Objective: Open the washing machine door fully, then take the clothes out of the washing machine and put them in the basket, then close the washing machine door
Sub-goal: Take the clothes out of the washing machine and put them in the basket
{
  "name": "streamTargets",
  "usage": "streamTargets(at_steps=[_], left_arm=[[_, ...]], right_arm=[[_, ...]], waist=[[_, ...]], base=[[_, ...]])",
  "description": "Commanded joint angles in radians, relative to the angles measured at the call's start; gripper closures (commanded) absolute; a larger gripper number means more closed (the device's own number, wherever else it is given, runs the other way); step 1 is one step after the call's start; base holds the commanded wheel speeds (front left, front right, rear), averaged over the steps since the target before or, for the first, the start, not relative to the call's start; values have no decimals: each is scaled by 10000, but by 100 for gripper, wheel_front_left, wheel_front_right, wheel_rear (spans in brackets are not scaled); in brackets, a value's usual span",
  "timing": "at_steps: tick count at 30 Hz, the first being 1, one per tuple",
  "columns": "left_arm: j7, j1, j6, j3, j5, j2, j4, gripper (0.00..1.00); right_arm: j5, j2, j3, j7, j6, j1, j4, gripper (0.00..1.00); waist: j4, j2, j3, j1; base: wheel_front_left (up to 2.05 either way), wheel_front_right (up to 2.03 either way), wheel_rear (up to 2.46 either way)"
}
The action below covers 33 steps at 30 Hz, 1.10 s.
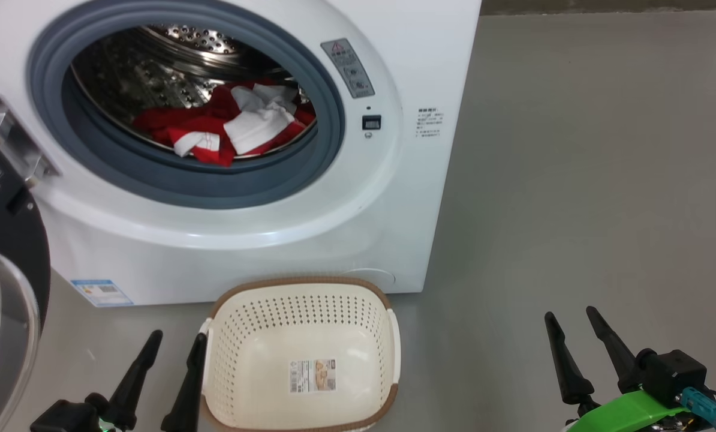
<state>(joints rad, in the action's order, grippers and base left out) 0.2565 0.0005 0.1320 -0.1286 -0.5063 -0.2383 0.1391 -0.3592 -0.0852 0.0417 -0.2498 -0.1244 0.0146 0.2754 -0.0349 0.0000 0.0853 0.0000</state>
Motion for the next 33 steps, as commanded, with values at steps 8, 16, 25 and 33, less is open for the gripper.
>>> streamTargets(at_steps=[8,16,25,33], left_arm=[[53,-498,-13,390,1,-161,-196,0],[53,-524,-13,377,-11,-125,-117,0],[53,-673,-13,192,-42,-179,237,0],[53,-2549,-13,-331,-81,-578,1243,0]], right_arm=[[87,-48,282,-120,-63,-391,-229,0],[88,-55,307,-120,-63,-403,-204,0],[111,-21,358,-120,-63,-478,-236,0],[270,175,384,-120,-63,-961,-396,0]], waist=[[15,0,68,0],[47,0,77,0],[58,0,314,0],[-108,0,1422,0]], base=[[78,-78,0],[8,-8,0],[0,0,0],[0,0,0]])
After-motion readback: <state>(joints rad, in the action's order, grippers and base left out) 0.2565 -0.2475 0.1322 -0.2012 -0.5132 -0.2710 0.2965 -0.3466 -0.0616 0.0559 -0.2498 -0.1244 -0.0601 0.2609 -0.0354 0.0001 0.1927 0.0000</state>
